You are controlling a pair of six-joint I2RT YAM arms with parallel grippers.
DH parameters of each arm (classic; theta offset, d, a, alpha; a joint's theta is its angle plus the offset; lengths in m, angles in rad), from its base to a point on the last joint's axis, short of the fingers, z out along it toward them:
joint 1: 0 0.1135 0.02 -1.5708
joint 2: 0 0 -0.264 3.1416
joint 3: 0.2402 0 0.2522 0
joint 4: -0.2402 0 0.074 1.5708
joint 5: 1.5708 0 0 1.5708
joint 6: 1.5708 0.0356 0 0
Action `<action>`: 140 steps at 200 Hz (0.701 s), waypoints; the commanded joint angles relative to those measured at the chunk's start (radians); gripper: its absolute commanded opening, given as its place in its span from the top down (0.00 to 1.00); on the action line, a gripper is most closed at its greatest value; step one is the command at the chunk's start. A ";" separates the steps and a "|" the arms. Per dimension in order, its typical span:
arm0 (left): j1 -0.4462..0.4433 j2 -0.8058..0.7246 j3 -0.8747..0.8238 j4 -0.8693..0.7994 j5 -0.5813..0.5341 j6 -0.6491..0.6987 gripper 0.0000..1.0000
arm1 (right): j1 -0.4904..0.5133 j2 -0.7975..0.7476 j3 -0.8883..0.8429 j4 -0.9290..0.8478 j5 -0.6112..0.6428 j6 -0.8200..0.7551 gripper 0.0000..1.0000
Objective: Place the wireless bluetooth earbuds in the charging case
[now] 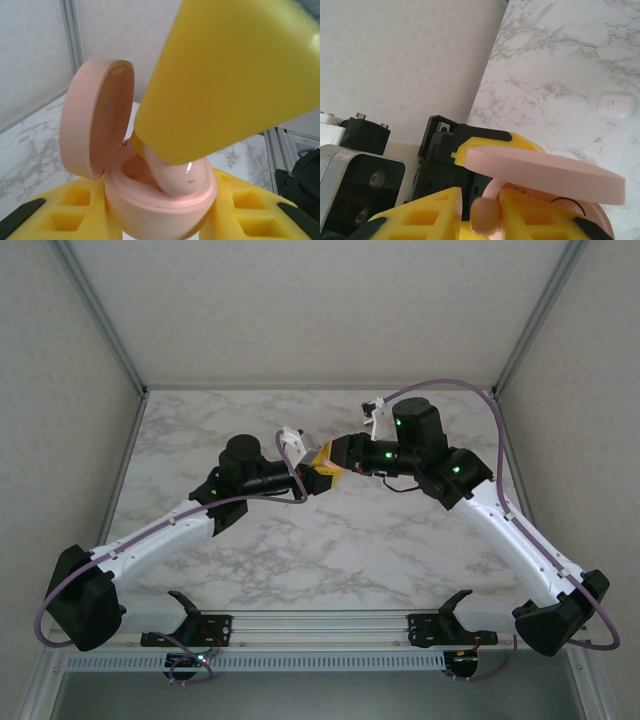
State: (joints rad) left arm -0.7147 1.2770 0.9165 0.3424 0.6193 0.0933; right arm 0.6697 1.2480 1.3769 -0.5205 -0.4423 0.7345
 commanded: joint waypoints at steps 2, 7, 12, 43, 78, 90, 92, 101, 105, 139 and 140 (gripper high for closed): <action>-0.012 -0.031 0.033 0.077 0.004 -0.012 0.84 | 0.017 0.019 0.028 -0.092 0.026 -0.024 0.71; -0.012 -0.031 0.035 0.075 0.005 -0.011 0.84 | 0.018 0.019 0.031 -0.096 0.031 -0.025 0.71; -0.012 -0.031 0.035 0.075 0.005 -0.010 0.84 | 0.017 0.019 0.036 -0.102 0.037 -0.028 0.71; -0.012 -0.033 0.036 0.066 0.004 -0.005 0.84 | 0.018 0.010 0.063 -0.131 0.074 -0.036 0.67; -0.013 -0.034 0.033 0.056 -0.002 0.002 0.84 | 0.016 -0.014 0.092 -0.159 0.111 -0.043 0.62; -0.012 -0.034 0.033 0.056 0.000 0.003 0.84 | 0.017 -0.022 0.098 -0.163 0.111 -0.047 0.62; -0.012 -0.034 0.033 0.056 0.000 0.003 0.84 | 0.018 -0.024 0.098 -0.164 0.112 -0.047 0.62; -0.012 -0.034 0.034 0.055 0.003 0.002 0.84 | 0.017 -0.028 0.101 -0.167 0.119 -0.050 0.61; -0.012 -0.035 0.035 0.053 0.002 0.004 0.84 | 0.016 -0.031 0.102 -0.169 0.123 -0.051 0.61; -0.012 -0.033 0.036 0.055 0.012 -0.001 0.84 | 0.017 -0.035 0.096 -0.145 0.096 -0.046 0.61; -0.012 -0.033 0.035 0.055 0.011 0.000 0.84 | 0.017 -0.035 0.096 -0.145 0.094 -0.047 0.61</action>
State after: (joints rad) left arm -0.7193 1.2732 0.9165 0.3489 0.6170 0.0940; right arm 0.6815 1.2301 1.4456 -0.6628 -0.3424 0.7010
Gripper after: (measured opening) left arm 0.355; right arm 0.392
